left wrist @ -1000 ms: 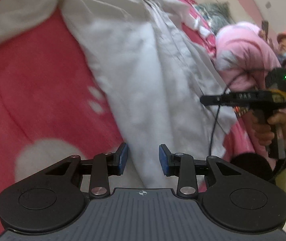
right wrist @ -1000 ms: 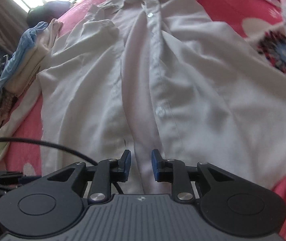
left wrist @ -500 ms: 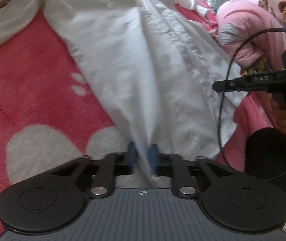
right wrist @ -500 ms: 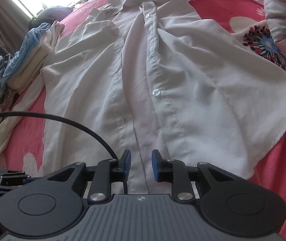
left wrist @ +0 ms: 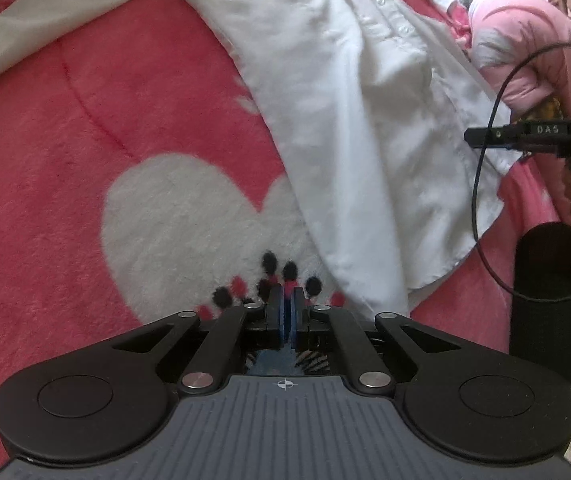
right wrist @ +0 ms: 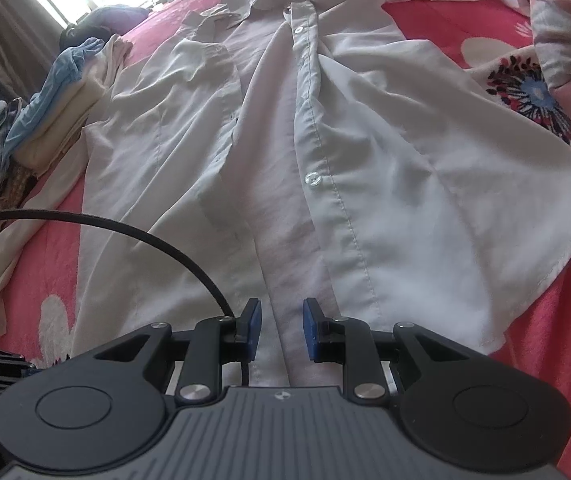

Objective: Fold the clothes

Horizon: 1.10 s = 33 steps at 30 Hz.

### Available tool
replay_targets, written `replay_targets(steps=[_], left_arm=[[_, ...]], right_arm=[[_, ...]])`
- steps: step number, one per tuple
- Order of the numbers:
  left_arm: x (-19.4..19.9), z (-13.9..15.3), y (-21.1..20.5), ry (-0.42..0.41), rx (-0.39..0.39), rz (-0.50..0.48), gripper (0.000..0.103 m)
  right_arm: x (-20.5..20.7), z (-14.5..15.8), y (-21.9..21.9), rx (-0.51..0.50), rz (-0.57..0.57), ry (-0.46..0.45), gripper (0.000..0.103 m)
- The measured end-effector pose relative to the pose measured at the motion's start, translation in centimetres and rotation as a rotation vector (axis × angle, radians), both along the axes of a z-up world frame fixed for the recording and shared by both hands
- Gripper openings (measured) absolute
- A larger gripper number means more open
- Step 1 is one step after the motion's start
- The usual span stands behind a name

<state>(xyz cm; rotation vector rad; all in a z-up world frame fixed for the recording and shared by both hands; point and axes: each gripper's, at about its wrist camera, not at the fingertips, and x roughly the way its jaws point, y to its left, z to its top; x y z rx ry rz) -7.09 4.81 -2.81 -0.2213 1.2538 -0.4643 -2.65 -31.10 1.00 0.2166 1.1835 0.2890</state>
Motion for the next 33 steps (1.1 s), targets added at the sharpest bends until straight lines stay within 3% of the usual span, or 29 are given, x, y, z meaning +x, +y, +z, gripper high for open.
replay_targets(steps=[2, 4, 5, 8, 13, 20, 29, 33], left_arm=[[0.4, 0.6, 0.5, -0.032, -0.024, 0.014, 0.008], [1.1, 1.1, 0.6, -0.059, -0.059, 0.029, 0.025], [1.4, 1.3, 0.5, -0.068, -0.079, 0.032, 0.026], [2.3, 1.3, -0.7, -0.082, -0.097, -0.002, 0.027], [2.3, -0.2, -2.4, -0.083, -0.006, -0.031, 0.026], [2.2, -0.4, -2.2, -0.092, 0.000, -0.036, 0.024], [2.1, -0.4, -2.2, -0.116, 0.018, -0.045, 0.023], [2.2, -0.5, -2.2, -0.117, 0.013, -0.047, 0.023]], right_arm=[[0.0, 0.2, -0.1, 0.003, 0.007, 0.006, 0.024], [0.0, 0.3, -0.1, 0.003, 0.023, 0.016, 0.024], [0.0, 0.3, -0.1, 0.000, 0.035, 0.021, 0.024], [-0.2, 0.2, 0.7, -0.023, 0.084, 0.042, 0.029], [-0.7, 0.1, 1.6, -0.065, 0.157, 0.076, 0.030], [-0.7, -0.9, 0.8, -0.064, 0.157, 0.167, 0.030], [-1.8, 0.3, 1.6, -0.131, 0.241, 0.133, 0.025], [-2.3, 1.4, -0.2, -0.057, 0.199, 0.131, 0.025]])
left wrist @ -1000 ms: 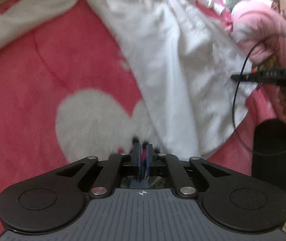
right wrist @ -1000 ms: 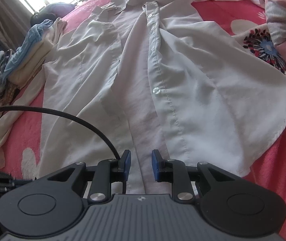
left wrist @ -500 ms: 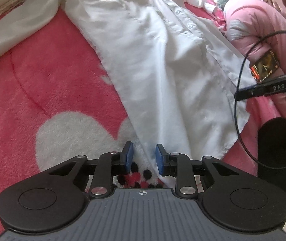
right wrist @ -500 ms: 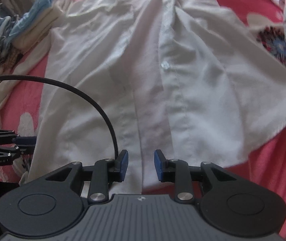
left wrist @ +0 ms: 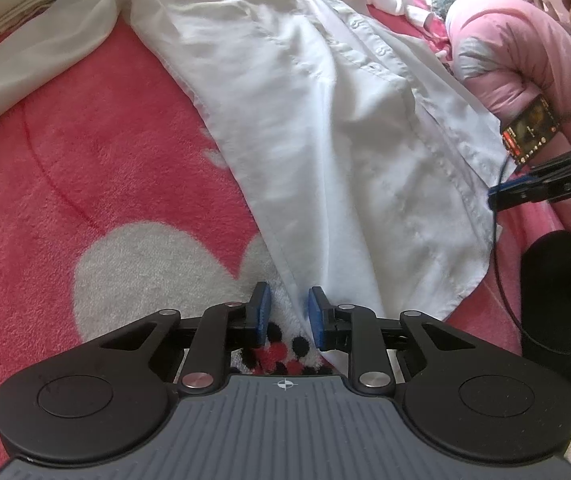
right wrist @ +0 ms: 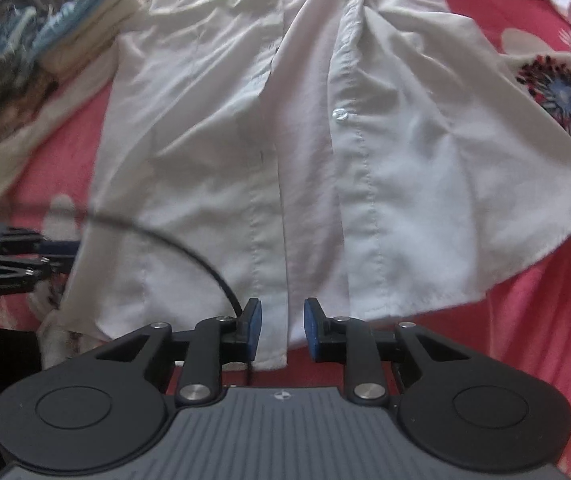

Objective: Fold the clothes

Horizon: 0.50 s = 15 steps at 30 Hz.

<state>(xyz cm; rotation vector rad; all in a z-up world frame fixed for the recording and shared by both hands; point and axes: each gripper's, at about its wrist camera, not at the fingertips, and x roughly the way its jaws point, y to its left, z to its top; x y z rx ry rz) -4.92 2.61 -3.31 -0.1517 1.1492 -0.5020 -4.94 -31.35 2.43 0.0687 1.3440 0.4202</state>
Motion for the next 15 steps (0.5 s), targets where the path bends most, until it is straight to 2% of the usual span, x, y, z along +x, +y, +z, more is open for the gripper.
replay_targets(steps=[3, 6, 15], left_arm=[[0.0, 0.0, 0.0, -0.002, 0.002, -0.005, 0.023], [0.0, 0.0, 0.0, -0.004, 0.002, -0.007, 0.023], [-0.1, 0.0, 0.0, -0.014, 0.002, -0.014, 0.023]], right_arm=[[-0.1, -0.1, -1.5, 0.054, -0.074, 0.018, 0.025], [0.0, -0.7, -1.6, 0.029, -0.097, 0.015, 0.018], [-0.2, -1.9, 2.3, -0.098, 0.060, -0.018, 0.018]])
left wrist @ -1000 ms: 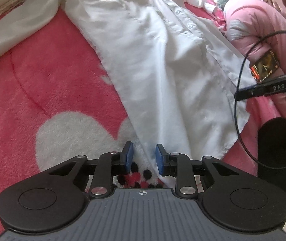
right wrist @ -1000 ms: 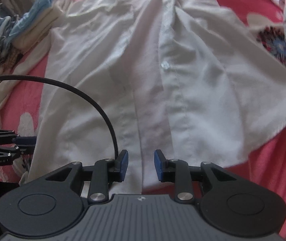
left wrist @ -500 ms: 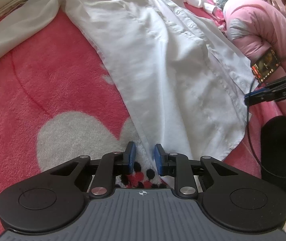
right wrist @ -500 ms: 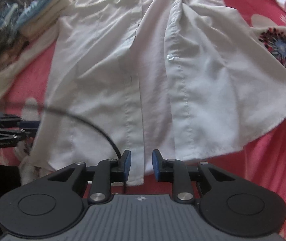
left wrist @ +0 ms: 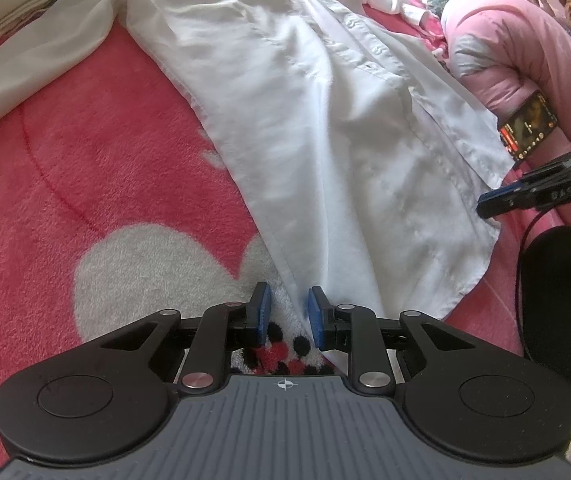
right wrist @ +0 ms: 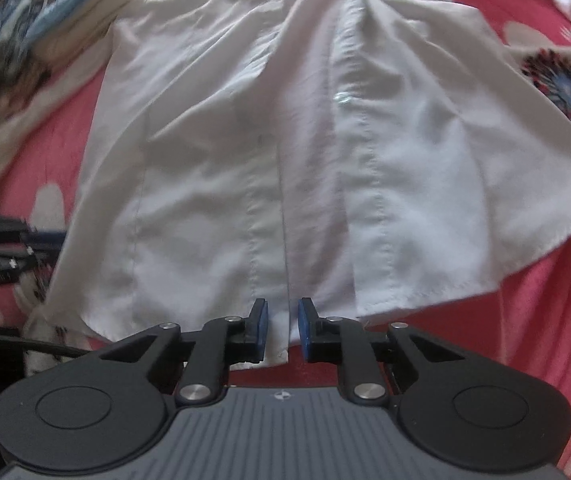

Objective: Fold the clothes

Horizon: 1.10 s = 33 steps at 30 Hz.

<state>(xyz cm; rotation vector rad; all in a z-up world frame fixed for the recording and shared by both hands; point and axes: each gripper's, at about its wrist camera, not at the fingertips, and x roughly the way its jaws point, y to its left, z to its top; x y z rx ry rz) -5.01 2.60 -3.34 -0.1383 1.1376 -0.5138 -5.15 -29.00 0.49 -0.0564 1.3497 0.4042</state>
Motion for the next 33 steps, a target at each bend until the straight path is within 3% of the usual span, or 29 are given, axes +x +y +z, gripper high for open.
replay_targets(steps=[1, 3, 11, 23, 27, 30, 33], left_arm=[[0.0, 0.0, 0.0, -0.002, -0.001, 0.000, 0.023], [-0.1, 0.0, 0.1, -0.006, -0.001, -0.001, 0.023], [-0.2, 0.1, 0.1, -0.015, 0.013, -0.020, 0.022], [-0.7, 0.5, 0.1, -0.048, 0.053, -0.066, 0.022], [-1.4, 2.3, 0.9, -0.117, 0.088, -0.086, 0.022], [-1.6, 3.8, 1.7, -0.157, 0.020, -0.107, 0.022], [-1.6, 4.2, 0.6, -0.169, -0.071, -0.195, 0.022]], right_arm=[[-0.1, -0.1, 0.3, -0.013, 0.019, -0.004, 0.018], [-0.3, 0.0, 0.8, -0.041, 0.053, -0.025, 0.001], [-0.7, 2.7, 0.4, -0.129, 0.057, -0.180, 0.001], [-0.7, 0.6, 0.2, -0.189, 0.052, -0.170, 0.002], [-0.7, 1.0, -0.3, -0.186, 0.023, -0.187, 0.003], [-0.6, 2.3, -0.5, -0.158, 0.004, -0.224, 0.006], [-0.5, 3.5, 0.2, -0.069, 0.022, -0.267, 0.006]])
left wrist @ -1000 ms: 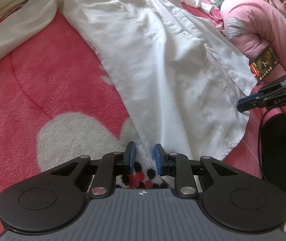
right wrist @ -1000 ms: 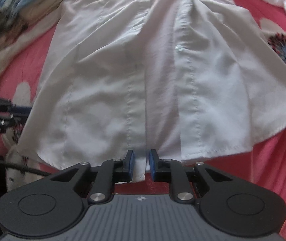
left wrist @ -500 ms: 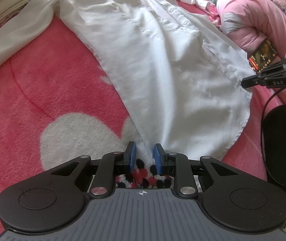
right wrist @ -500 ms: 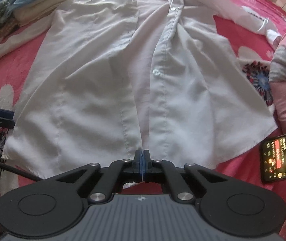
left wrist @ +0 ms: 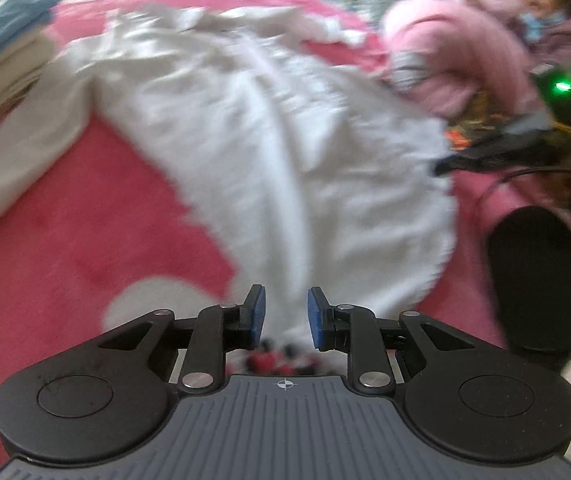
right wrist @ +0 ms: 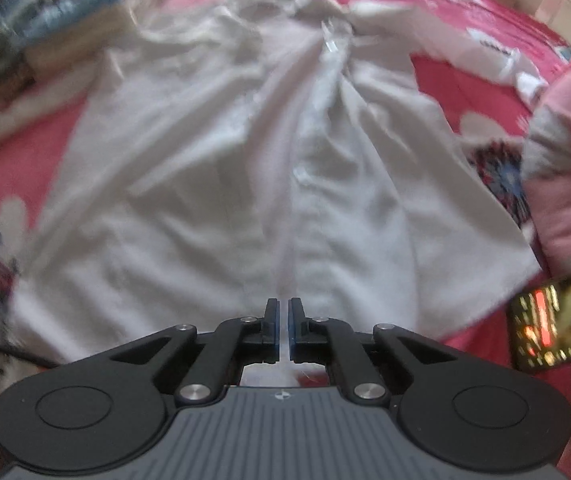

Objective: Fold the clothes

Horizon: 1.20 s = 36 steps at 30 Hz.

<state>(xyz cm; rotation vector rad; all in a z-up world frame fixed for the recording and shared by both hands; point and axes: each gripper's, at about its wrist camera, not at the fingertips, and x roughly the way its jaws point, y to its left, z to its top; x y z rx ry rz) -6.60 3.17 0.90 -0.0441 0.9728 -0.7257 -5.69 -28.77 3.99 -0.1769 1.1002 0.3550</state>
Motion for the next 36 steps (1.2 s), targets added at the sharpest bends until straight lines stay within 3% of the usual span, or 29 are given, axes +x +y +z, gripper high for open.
replay_targets(steps=[4, 8, 11, 17, 19, 21, 25, 29, 33, 36], left_arm=[[-0.4, -2.0, -2.7, 0.077, -0.055, -0.176, 0.022], [-1.7, -5.0, -3.7, 0.149, 0.044, -0.256, 0.022], [-2.2, -4.4, -3.1, 0.152, 0.048, -0.266, 0.022], [0.3, -1.7, -0.5, 0.080, -0.040, -0.167, 0.022], [1.8, -1.6, -0.6, 0.030, -0.035, -0.110, 0.023], [3.4, -2.2, -0.9, -0.008, -0.025, -0.050, 0.023], [5.3, -5.1, -0.2, 0.034, -0.010, 0.056, 0.021], [5.0, -4.1, 0.8, 0.038, -0.030, 0.062, 0.022], [6.0, -2.5, 1.5, 0.003, -0.083, 0.064, 0.023], [8.0, -2.0, 1.3, -0.035, -0.105, 0.106, 0.023]], right_arm=[[-0.1, -0.6, 2.2, 0.066, 0.109, 0.017, 0.006], [-0.6, -3.9, 3.5, -0.012, 0.175, 0.140, 0.004], [-0.2, -2.8, 3.6, -0.024, 0.205, 0.136, 0.006], [2.6, 1.2, 5.0, 0.037, 0.226, -0.027, 0.006], [3.7, 0.8, 6.4, 0.036, 0.256, -0.066, 0.006], [4.5, -0.5, 7.3, 0.034, 0.281, -0.063, 0.006], [5.5, -3.9, 6.1, -0.098, 0.252, -0.014, 0.000], [5.7, -2.7, 4.6, -0.084, 0.189, -0.023, 0.003], [6.0, -1.1, 6.1, -0.030, 0.234, -0.097, 0.003], [6.8, -1.6, 7.6, -0.024, 0.260, -0.119, 0.003]])
